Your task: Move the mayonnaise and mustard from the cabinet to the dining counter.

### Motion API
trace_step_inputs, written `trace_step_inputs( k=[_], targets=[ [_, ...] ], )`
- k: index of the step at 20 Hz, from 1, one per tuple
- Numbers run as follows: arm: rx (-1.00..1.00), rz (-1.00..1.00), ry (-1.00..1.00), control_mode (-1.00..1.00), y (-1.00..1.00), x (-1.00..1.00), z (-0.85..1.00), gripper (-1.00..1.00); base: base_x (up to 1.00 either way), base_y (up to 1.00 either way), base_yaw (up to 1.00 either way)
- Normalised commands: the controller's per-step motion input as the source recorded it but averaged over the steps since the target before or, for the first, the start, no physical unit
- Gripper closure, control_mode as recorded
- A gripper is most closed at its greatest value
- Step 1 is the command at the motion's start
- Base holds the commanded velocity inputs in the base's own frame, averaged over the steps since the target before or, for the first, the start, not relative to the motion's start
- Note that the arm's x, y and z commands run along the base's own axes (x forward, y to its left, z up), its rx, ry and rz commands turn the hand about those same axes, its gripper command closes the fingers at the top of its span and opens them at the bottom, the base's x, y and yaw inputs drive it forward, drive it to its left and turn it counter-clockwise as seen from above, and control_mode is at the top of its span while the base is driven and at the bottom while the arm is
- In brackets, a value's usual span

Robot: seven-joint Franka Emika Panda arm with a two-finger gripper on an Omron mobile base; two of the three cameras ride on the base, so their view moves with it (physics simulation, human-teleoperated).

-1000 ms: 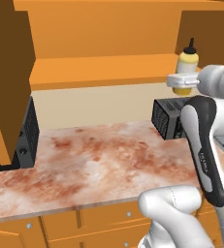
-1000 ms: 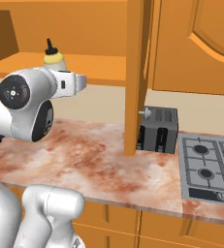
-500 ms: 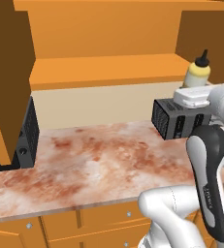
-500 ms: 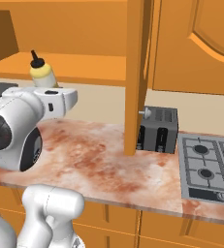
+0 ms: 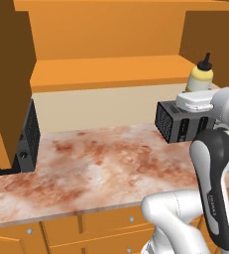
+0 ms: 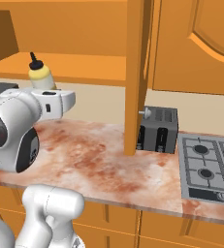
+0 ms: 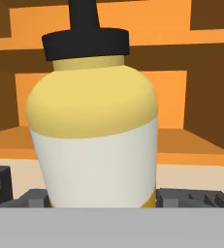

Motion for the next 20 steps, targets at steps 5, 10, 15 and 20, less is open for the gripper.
trace_step_inputs(
  k=[5, 10, 15, 20],
  targets=[
    [0.0, 0.0, 0.0, -1.0, 0.0, 0.0, 0.0, 1.0, 0.0, 0.0, 0.0],
    [0.0, 0.0, 0.0, 1.0, 0.0, 0.0, 0.0, 1.0, 0.0, 0.0, 0.0],
    [0.0, 0.0, 0.0, 1.0, 0.0, 0.0, 0.0, 1.0, -0.6, 0.0, 0.0],
    [0.0, 0.0, 0.0, 1.0, 0.0, 0.0, 0.0, 1.0, -1.0, 0.0, 0.0]
  ],
)
